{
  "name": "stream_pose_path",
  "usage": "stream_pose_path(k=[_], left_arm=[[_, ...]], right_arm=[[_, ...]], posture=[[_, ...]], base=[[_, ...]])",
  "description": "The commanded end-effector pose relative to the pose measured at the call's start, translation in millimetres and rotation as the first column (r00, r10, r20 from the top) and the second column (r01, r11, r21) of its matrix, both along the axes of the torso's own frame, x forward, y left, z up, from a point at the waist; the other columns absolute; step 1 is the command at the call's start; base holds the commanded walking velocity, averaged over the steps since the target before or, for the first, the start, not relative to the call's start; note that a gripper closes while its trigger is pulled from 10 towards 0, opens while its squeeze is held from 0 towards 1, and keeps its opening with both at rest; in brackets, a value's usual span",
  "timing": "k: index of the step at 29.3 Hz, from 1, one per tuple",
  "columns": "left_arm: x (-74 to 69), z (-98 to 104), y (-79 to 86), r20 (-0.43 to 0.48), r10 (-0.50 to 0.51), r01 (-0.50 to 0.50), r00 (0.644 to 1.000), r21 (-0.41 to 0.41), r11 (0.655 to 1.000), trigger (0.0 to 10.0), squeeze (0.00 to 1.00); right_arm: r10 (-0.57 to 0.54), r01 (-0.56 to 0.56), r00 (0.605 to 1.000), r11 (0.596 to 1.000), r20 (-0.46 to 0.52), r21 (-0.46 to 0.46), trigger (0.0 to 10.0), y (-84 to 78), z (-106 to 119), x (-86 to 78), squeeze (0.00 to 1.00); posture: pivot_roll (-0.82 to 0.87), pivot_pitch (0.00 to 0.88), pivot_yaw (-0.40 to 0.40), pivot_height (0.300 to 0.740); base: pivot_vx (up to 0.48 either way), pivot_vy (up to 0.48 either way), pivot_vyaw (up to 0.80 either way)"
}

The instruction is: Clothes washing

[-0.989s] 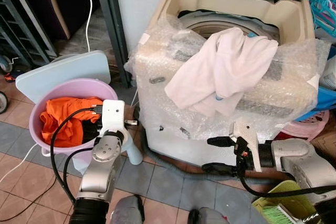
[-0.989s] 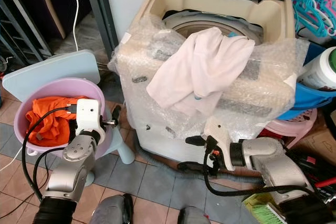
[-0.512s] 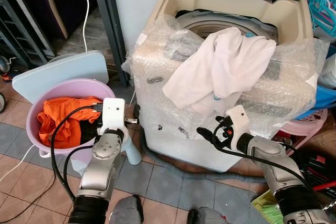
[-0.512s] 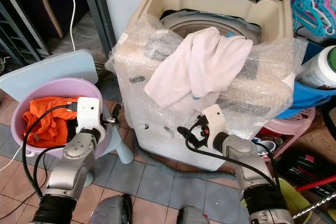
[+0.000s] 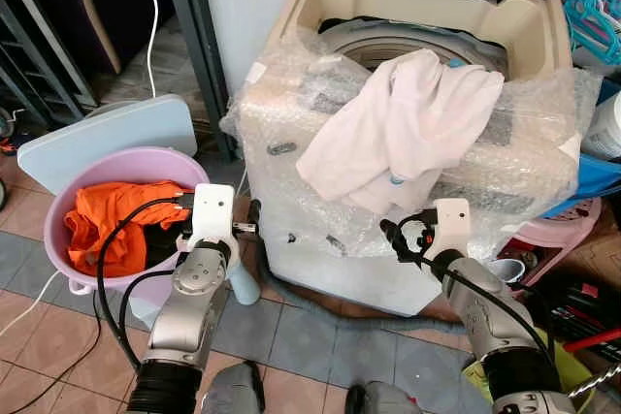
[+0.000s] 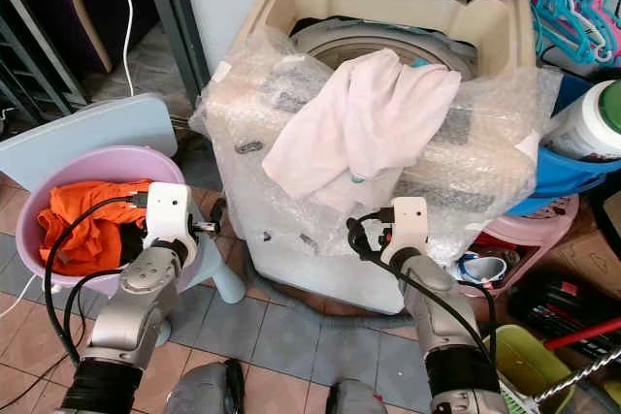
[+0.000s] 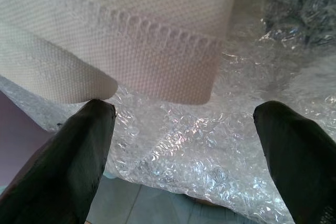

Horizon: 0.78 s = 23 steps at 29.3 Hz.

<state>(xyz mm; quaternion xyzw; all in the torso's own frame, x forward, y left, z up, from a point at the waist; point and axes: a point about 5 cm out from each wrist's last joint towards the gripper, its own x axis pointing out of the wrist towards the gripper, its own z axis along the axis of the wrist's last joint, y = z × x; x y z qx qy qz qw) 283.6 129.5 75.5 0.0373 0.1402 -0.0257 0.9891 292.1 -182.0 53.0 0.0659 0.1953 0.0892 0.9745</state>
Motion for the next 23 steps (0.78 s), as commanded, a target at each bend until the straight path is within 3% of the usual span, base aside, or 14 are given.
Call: stream_pose_path(k=[1, 2, 3, 10, 11, 13, 15, 19, 21, 23], left_arm=[[-1.1, -1.0, 1.2, -0.007, -0.008, 0.008, 1.0, 0.02, 1.0, 10.0, 0.0], [-1.2, -1.0, 1.3, -0.006, -0.008, 0.009, 1.0, 0.021, 1.0, 10.0, 0.0], [-1.4, -0.9, 2.0, -0.009, -0.006, 0.006, 1.0, 0.021, 1.0, 10.0, 0.0], [-1.3, -1.0, 1.8, -0.011, -0.007, 0.007, 1.0, 0.021, 1.0, 10.0, 0.0], [-1.1, -1.1, 1.4, -0.012, -0.008, 0.008, 1.0, 0.021, 1.0, 10.0, 0.0], [-1.0, -1.1, 1.3, -0.012, -0.008, 0.009, 1.0, 0.021, 1.0, 10.0, 0.0], [-0.5, -1.2, 0.8, -0.013, -0.011, 0.011, 1.0, 0.021, 1.0, 10.0, 0.0], [-0.3, -1.2, 0.7, -0.014, -0.011, 0.012, 1.0, 0.02, 1.0, 10.0, 0.0], [0.3, -1.3, 0.4, -0.015, -0.011, 0.011, 1.0, 0.02, 1.0, 10.0, 0.0], [0.5, -1.2, 0.3, -0.014, -0.011, 0.011, 1.0, 0.02, 1.0, 10.0, 0.0]], right_arm=[[-0.018, 0.017, 0.999, 1.0, 0.03, 0.01, 10.0, -1.3, 6.1, 2.8, 0.0], [-0.014, 0.011, 0.997, 0.999, 0.073, 0.038, 10.0, 2.2, 13.9, 6.4, 0.0], [0.031, -0.052, 0.982, 0.993, 0.188, 0.108, 10.0, 10.3, 38.9, 14.0, 0.0], [0.112, -0.164, 0.954, 0.971, 0.279, 0.172, 10.0, 13.0, 61.4, 16.3, 0.0], [0.135, -0.218, 0.936, 0.948, 0.325, 0.232, 10.0, 12.5, 73.2, 16.2, 0.0], [0.15, -0.242, 0.928, 0.939, 0.34, 0.246, 10.0, 12.8, 77.1, 16.1, 0.0], [0.258, -0.363, 0.894, 0.895, 0.366, 0.258, 10.0, 18.4, 87.3, 12.3, 0.0], [0.321, -0.422, 0.873, 0.876, 0.367, 0.236, 10.0, 21.3, 88.6, 8.6, 0.0], [0.442, -0.532, 0.822, 0.821, 0.359, 0.207, 10.0, 26.7, 89.2, -0.6, 0.0], [0.469, -0.559, 0.808, 0.802, 0.358, 0.211, 10.0, 28.0, 89.8, -3.0, 0.0]], posture=[[-0.02, 0.095, 0.03, 0.74], [-0.02, 0.097, 0.03, 0.74], [-0.02, 0.098, 0.028, 0.74], [-0.02, 0.098, 0.029, 0.74], [-0.02, 0.098, 0.029, 0.74], [-0.02, 0.098, 0.029, 0.74], [-0.03, 0.097, 0.03, 0.74], [-0.03, 0.097, 0.03, 0.74], [-0.02, 0.096, 0.028, 0.74], [-0.02, 0.096, 0.028, 0.74]], base=[[0.0, 0.0, 0.0], [0.0, 0.0, 0.0], [0.0, 0.0, 0.0], [0.0, 0.0, 0.0], [0.0, 0.0, 0.0], [0.0, 0.0, 0.0], [0.0, 0.0, 0.0], [0.0, 0.0, 0.0], [0.0, 0.0, 0.0], [0.0, 0.0, 0.0]])
